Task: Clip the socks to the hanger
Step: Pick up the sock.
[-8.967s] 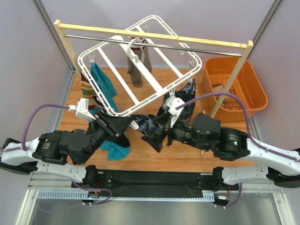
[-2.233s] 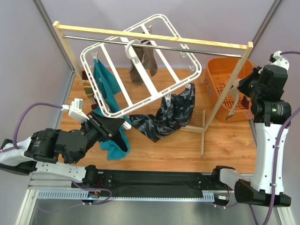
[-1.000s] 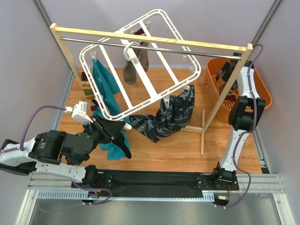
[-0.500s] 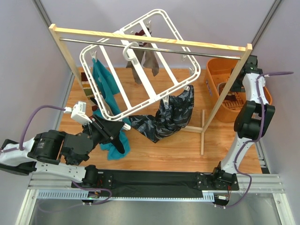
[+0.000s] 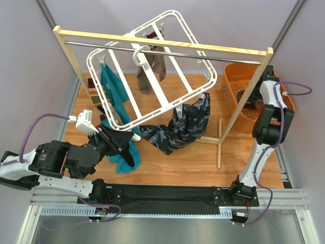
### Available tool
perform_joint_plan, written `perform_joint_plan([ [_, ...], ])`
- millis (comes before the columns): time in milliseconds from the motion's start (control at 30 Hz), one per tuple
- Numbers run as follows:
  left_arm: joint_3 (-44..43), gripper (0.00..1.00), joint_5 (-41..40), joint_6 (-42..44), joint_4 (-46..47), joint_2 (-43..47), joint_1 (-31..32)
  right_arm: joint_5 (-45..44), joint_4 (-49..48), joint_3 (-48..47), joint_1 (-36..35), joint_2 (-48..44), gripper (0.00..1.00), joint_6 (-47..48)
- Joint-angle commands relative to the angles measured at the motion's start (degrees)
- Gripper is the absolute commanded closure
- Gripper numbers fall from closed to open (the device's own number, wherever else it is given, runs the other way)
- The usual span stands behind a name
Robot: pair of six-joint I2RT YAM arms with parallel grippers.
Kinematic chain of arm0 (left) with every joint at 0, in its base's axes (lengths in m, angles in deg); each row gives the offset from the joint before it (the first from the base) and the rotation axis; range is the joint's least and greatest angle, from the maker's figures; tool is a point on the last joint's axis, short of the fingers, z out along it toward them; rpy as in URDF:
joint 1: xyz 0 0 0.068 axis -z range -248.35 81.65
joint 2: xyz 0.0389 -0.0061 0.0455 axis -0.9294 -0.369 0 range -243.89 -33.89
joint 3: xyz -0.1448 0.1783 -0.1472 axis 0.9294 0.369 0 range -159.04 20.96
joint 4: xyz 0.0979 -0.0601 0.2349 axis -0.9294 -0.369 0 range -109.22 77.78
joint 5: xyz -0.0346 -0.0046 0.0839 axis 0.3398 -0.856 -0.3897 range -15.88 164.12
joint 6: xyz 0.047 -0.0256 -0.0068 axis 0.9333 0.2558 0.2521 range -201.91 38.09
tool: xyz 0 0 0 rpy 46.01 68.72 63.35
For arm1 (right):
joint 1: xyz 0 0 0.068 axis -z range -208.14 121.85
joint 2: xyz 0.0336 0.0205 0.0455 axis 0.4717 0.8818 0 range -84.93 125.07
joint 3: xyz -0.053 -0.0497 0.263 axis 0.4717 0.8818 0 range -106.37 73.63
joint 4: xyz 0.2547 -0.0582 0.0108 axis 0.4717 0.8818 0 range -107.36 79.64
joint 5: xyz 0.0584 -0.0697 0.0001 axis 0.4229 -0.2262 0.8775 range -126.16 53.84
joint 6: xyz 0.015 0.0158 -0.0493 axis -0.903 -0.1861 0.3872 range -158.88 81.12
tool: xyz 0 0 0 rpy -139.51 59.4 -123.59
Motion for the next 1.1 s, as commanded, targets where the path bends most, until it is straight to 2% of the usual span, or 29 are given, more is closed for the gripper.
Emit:
perform_joint_plan([
  [0, 0.09, 1.0, 2.61, -1.0, -6.54, 0.28, 0.22, -4.68, 0.39, -1.04, 0.43, 1.51, 0.27, -2.36],
  [133, -0.08, 1.0, 2.61, -1.53, -7.33, 0.28, 0.22, -5.57, 1.1, -2.7, 0.34, 4.41, 0.31, -2.71],
  [200, -0.17, 1.0, 2.52, -2.14, -8.21, 0.37, 0.22, -5.57, 0.57, -4.28, 0.43, 5.38, 0.39, -2.28],
  [267, -0.08, 1.0, 2.6, -2.58, -8.48, 0.37, 0.22, -6.36, 1.71, -6.04, 0.43, 7.04, 0.42, -2.01],
  [333, 0.01, 1.0, 2.69, -2.76, -8.65, 0.28, 0.22, -6.54, 2.24, -7.8, 0.51, 8.02, 0.49, -1.58],
  [367, 0.01, 1.0, 2.69, -2.85, -8.65, 0.11, 0.22, -6.54, 2.15, -8.5, 0.6, 8.63, 0.56, -0.35],
  [400, -0.08, 1.0, 2.69, -2.94, -8.74, 0.11, 0.22, -6.54, 2.07, -9.03, 0.51, 8.72, 0.68, 0.62],
  [467, -0.17, 1.0, 2.69, -2.59, -8.57, -0.24, 0.22, -5.93, 1.01, -10.7, 0.51, 8.55, 0.82, 4.11],
  [500, -0.6, 1.0, 2.61, -2.32, -8.48, -0.25, 0.22, -5.4, 0.14, -11.32, 0.43, 7.85, 0.92, 5.79],
  [567, -1.05, 1.0, 2.69, -1.62, -8.22, -0.68, 0.31, -5.57, -2.23, -14.11, 0.25, 6.53, 1.0, 10.44],
  [600, -1.22, 1.0, 2.87, -1.62, -8.21, -0.77, 0.22, -5.92, -2.59, -16.05, 0.08, 5.92, 1.0, 16.91],
  [667, -1.05, 1.0, 3.39, -1.62, -7.6, -0.86, 0.31, -7.58, -0.49, -23.4, -0.62, 5.65, 1.0, 24.14],
  [700, -0.79, 1.0, 3.57, -1.62, -7.43, -0.77, 0.22, -7.42, -1.44, -24.58, -0.72, 5.39, 1.0, 32.45],
  [767, -0.61, 1.0, 3.75, -1.79, -6.99, -0.51, 0.22, -6.72, -2.94, -26.0, -0.89, 3.46, 1.0, 38.74],
  [933, 0.18, 1.0, 3.75, -0.21, -4.79, -0.07, 0.22, 3.03, -12.51, -16.7, -1.15, -5.41, 1.0, 59.02],
  [1067, -0.34, 1.0, 2.17, 0.31, -4.87, 0.11, 0.22, 6.91, -11.92, -10.02, -3.26, -18.56, 1.0, 70.28],
])
